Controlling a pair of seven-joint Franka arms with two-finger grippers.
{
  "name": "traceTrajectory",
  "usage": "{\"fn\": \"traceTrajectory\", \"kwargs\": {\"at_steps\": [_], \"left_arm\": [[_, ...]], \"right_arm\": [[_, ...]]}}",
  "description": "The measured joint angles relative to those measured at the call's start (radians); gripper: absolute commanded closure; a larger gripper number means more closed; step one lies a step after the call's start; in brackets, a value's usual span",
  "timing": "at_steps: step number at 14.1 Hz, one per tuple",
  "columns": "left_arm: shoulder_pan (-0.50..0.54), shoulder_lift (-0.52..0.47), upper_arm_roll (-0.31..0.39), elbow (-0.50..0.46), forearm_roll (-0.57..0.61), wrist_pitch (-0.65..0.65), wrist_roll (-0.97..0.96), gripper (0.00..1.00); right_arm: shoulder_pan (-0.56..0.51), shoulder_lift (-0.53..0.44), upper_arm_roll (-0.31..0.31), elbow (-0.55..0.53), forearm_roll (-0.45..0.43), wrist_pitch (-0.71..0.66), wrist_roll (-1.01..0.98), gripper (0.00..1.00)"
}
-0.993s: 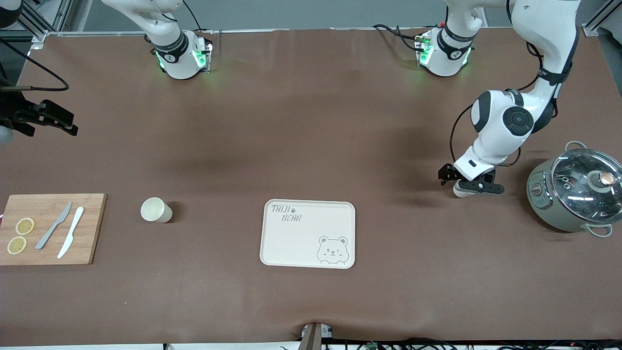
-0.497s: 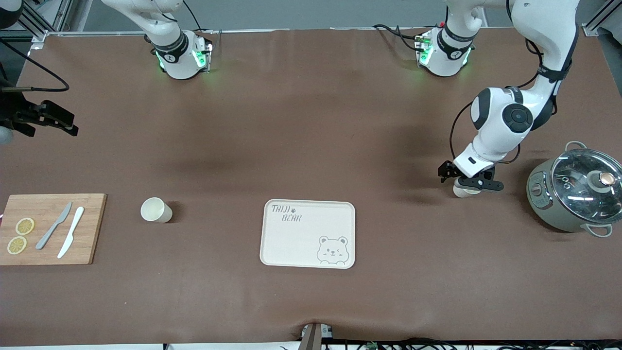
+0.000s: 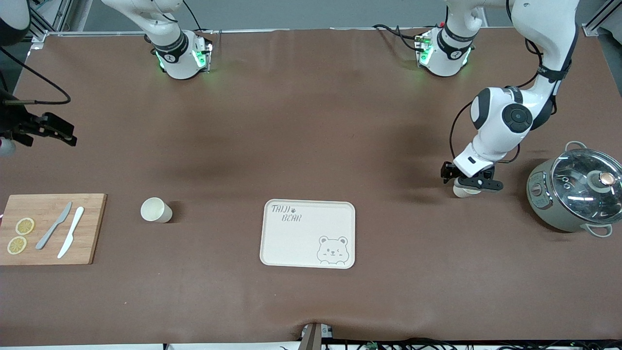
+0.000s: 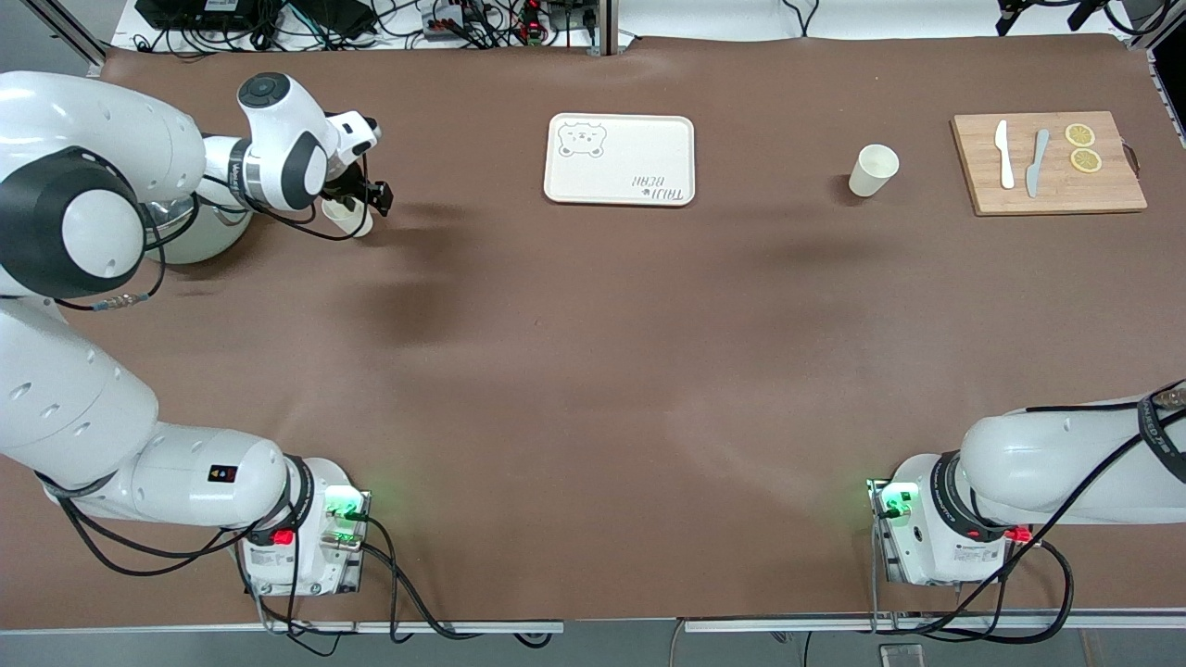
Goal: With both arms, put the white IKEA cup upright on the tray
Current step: 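Grasp the cup with the left gripper while the right gripper reaches the other cup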
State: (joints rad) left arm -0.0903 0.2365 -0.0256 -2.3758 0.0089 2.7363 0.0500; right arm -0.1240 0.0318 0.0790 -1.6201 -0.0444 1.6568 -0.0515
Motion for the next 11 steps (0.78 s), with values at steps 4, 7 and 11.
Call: {"fn": "traceTrajectory", "kwargs": {"at_steps": [4,7,11], "left_arm": [[0.001,0.000,0.000,0.000,0.000,0.003,0.000,1.00],[0.004,-0.009,0.005,0.003,0.000,0.009,0.000,1.00],[0.002,-0.008,0.002,0.016,0.000,0.012,0.000,1.00]], "right_arm": [[0.000,0.113,-0.002,-0.009,0.000,0.121,0.000,0.00],[0.000,0.178,-0.002,-0.040,0.000,0.227,0.000,0.00],[0.000,0.217,-0.002,-0.063,0.000,0.297,0.000,0.00]]}}
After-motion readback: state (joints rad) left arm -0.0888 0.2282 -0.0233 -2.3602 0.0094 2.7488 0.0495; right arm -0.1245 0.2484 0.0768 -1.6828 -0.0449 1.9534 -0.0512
